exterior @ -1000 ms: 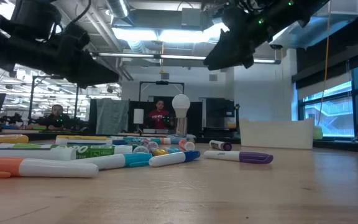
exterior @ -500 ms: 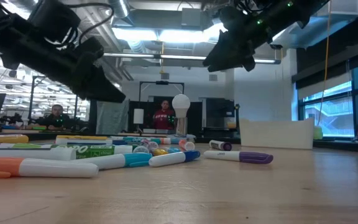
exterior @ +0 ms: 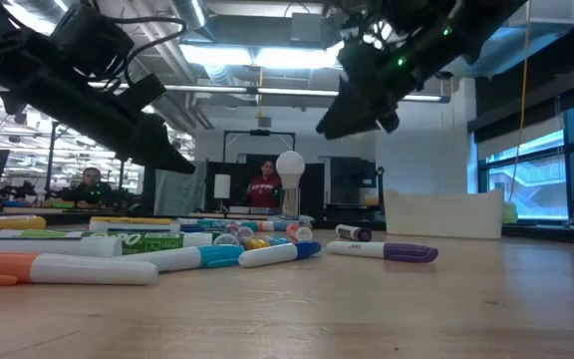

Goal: Pick & Place Markers
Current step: Put the large yellow highlighter pen into the white bin

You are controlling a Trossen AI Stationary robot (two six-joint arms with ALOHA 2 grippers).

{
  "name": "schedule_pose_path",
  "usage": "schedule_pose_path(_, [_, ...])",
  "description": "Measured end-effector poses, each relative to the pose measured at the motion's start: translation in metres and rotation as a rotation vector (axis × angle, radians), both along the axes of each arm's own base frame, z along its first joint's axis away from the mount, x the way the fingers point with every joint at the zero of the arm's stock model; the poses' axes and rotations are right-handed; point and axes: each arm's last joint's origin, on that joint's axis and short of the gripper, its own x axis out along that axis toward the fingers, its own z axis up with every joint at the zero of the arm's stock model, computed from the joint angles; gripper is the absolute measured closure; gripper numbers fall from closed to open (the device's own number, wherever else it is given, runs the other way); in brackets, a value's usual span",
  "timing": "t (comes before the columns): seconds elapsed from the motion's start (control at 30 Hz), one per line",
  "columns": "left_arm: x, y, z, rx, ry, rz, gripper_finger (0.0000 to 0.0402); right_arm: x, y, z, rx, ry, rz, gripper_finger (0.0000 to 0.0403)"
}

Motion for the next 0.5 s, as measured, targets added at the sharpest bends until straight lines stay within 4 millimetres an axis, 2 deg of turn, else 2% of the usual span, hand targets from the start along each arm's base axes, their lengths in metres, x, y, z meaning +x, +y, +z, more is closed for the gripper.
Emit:
schedule_pose_path(0.13, [0.004, 0.028, 0.009, -0.098, -0.045, 0.012, 0.0242, -0.005, -0.004, -0.006, -0.006, 0.080, -0.006, 0.0238])
schedule_pose_path(0.27, [0.006, 0.052, 0.012, -0.277, 0.102, -0.034, 0.0246, -0.011, -0.012, -0.008, -0.033, 0.155, -0.003, 0.0238])
schedule_pose_path(0.4, [0.000, 0.056, 0.013, -0.377, 0.333, 0.038, 0.0246, -0.015, -0.020, -0.003, -0.061, 0.149, -0.017, 0.0238])
schedule_pose_path(0.5, [-0.004, 0.055, 0.016, -0.405, 0.431, 0.128, 0.0247, -0.017, -0.028, 0.003, -0.084, 0.126, -0.029, 0.0238])
